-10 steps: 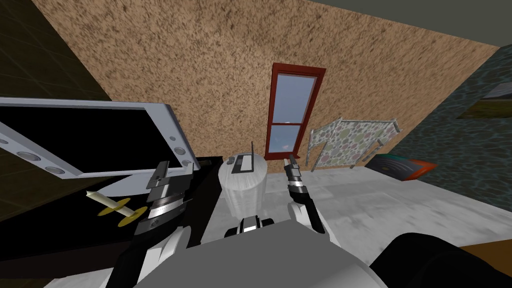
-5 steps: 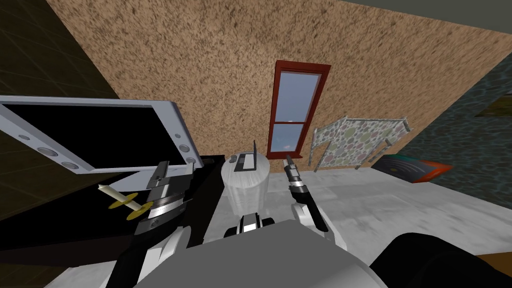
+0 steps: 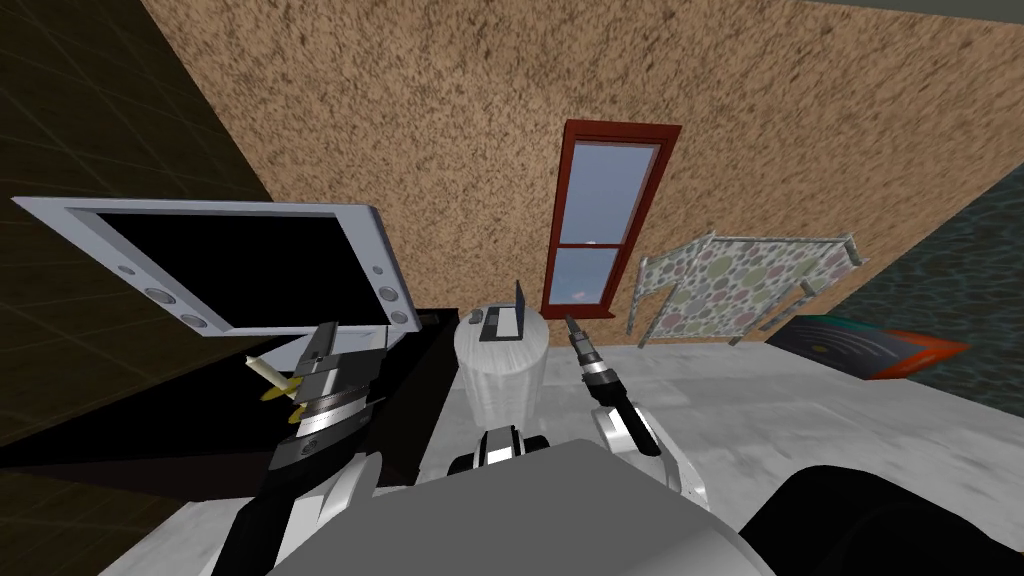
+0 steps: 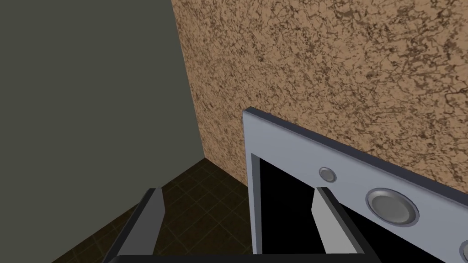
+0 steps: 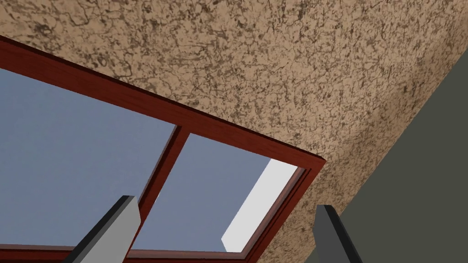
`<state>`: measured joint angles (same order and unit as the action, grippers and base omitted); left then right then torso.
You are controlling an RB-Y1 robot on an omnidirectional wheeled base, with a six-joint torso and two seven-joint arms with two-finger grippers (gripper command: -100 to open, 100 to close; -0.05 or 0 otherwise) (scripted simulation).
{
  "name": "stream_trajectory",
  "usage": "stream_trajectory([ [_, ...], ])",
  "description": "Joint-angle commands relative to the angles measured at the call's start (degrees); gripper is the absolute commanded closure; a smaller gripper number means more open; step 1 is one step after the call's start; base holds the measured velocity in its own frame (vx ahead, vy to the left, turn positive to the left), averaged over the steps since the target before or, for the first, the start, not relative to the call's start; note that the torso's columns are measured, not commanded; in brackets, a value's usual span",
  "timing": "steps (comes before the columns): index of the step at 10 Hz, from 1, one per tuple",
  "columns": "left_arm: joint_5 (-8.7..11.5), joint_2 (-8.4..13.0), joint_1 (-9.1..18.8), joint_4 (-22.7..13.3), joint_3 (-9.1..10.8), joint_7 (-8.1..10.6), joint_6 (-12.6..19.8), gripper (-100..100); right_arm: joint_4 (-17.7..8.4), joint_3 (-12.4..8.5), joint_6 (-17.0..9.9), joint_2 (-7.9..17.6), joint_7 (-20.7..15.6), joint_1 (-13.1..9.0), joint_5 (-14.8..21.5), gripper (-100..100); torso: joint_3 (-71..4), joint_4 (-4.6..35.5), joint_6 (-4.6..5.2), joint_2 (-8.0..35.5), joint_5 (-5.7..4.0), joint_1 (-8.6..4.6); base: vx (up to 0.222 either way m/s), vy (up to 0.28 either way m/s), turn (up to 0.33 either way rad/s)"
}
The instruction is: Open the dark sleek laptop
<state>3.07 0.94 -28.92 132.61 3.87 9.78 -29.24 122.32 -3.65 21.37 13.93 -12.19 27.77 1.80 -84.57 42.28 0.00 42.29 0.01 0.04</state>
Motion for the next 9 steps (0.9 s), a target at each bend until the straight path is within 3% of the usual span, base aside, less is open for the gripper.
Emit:
stream_trajectory([
  [1, 0.0, 0.0, 0.0, 0.0, 0.0, 0.0, 0.0, 0, -1.2, -1.5, -2.9, 3.4, -2.5, -0.1, 3.2, -100, 0.0, 0.0, -0.01, 0.0, 0.0, -0.02, -0.001, 0.106, 0.09],
  [9, 0.0, 0.0, 0.0, 0.0, 0.0, 0.0, 0.0, 0, -6.9, -5.9, -11.8, 13.8, -11.1, -0.3, 14.7, -100, 0.0, 0.0, 0.01, 0.0, 0.02, 0.05, 0.006, 0.124, 0.102],
])
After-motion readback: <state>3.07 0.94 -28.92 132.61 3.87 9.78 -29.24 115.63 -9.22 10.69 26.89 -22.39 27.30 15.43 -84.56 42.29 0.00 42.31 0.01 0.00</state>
